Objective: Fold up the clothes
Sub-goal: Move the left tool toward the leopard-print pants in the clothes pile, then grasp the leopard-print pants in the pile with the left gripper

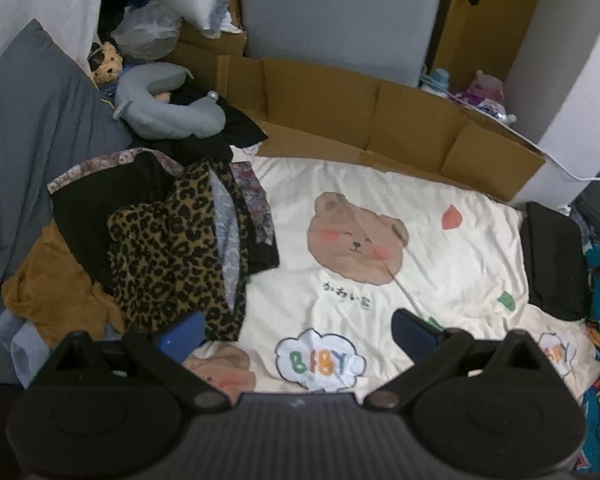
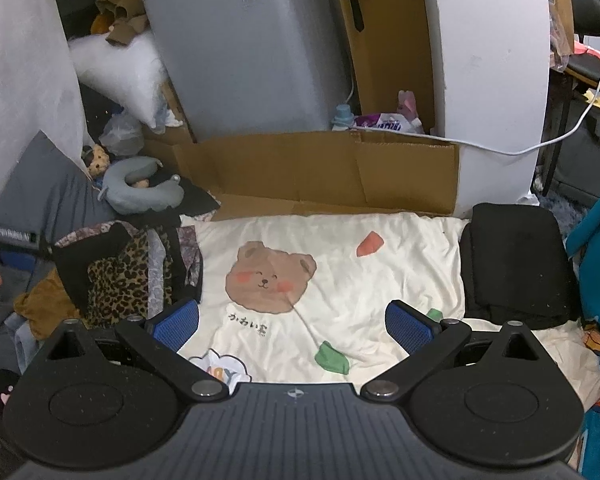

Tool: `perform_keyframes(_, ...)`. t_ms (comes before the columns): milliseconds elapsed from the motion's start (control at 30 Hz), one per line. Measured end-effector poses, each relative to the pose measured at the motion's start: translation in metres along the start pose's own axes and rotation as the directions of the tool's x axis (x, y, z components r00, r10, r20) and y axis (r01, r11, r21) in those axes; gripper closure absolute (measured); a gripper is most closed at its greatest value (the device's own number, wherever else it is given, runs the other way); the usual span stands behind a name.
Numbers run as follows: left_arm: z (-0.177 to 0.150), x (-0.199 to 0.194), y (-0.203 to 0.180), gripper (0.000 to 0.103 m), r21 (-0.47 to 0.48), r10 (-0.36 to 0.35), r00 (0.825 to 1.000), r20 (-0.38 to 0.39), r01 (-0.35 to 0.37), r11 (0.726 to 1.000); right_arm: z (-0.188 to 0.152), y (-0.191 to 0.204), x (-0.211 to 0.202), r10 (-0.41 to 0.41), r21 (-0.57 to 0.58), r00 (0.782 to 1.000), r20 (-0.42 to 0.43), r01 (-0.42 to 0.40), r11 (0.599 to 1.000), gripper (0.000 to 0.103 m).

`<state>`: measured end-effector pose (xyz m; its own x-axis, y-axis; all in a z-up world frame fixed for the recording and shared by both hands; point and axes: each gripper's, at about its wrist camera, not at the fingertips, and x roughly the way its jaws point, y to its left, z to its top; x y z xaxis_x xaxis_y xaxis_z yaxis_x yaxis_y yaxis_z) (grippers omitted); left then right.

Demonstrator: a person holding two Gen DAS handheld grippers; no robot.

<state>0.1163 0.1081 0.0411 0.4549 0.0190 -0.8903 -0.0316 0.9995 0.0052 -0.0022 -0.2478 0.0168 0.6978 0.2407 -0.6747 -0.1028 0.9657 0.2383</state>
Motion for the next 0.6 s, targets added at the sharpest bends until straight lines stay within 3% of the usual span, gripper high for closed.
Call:
perform_keyframes(233, 0.018, 0.028, 0.034, 0.002, -0.024, 0.041, 0.999, -0.002, -0.041, 0.999, -0.01, -0.002, 0.012, 0.029, -0.017, 0.999, -0.016, -0.029, 0.999, 0.001)
perform_keyframes(367, 0.021, 0.062, 0.051, 0.002, -0.054, 0.032, 0.998, -0.057, -0.035, 0.998, -0.016, -0.004, 0.025, 0.023, -0.002, 0.999, -0.042, -0.023, 1.0, 0.001)
perform_keyframes(467, 0.019, 0.093, 0.059, 0.003, -0.027, 0.099, 0.991, -0.093, -0.102, 0.994, -0.019, -0.004, 0.033, 0.034, 0.013, 0.998, -0.059, -0.033, 0.999, 0.001)
perform_keyframes(600, 0.017, 0.132, 0.074, 0.008, -0.039, 0.111, 0.984, -0.142, -0.117, 0.992, -0.023, 0.004, 0.041, 0.076, -0.02, 0.995, -0.071, -0.077, 0.997, 0.001)
